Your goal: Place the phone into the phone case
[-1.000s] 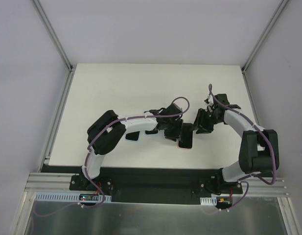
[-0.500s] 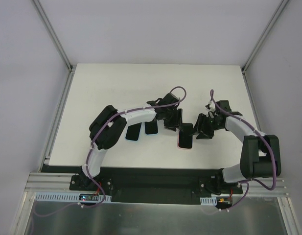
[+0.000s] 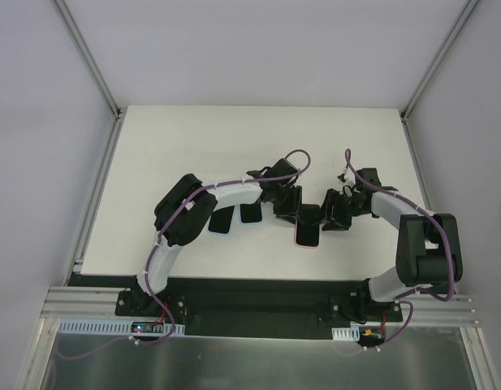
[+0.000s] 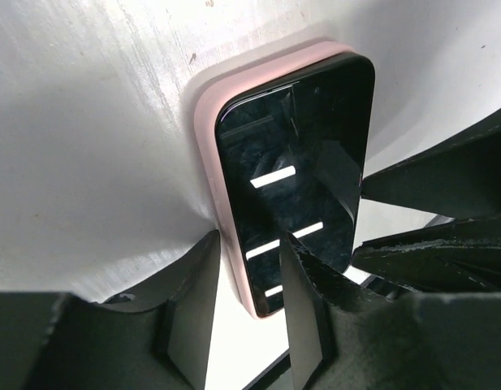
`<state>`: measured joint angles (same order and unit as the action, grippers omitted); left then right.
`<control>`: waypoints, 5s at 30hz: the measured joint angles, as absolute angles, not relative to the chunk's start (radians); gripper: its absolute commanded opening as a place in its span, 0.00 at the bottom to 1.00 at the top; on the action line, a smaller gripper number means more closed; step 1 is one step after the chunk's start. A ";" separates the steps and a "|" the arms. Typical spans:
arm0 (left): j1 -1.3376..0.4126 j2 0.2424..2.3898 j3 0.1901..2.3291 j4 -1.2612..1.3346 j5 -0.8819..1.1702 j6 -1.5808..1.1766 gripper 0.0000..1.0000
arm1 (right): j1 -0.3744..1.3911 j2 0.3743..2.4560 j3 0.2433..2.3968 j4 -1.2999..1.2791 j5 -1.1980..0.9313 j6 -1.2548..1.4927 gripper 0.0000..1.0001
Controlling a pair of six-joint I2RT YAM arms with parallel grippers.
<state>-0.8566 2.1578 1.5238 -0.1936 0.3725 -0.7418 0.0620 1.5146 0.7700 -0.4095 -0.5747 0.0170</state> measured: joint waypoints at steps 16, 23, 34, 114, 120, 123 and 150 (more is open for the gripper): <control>-0.833 2.154 1.442 -0.085 0.465 -0.789 0.14 | 0.060 1.540 0.734 -0.338 -0.695 0.035 0.80; -0.828 2.136 1.399 -0.040 0.473 -0.806 0.13 | 0.035 1.538 0.680 -0.253 -0.778 0.104 0.77; -0.815 2.102 1.308 0.065 0.505 -0.875 0.13 | 0.030 1.508 0.656 -0.187 -0.840 0.162 0.76; -0.819 2.091 1.247 0.118 0.576 -0.917 0.21 | 0.019 1.390 0.572 -0.284 -0.766 0.115 0.42; -0.819 2.091 1.247 0.118 0.576 -0.917 0.21 | 0.019 1.386 0.545 -0.270 -0.778 0.118 0.39; -0.819 2.091 1.247 0.118 0.576 -0.917 0.21 | 0.019 1.386 0.517 -0.245 -0.789 0.135 0.36; -0.727 1.699 1.190 -0.053 0.646 -0.691 0.65 | 0.020 1.246 0.556 -0.253 -0.831 0.172 0.01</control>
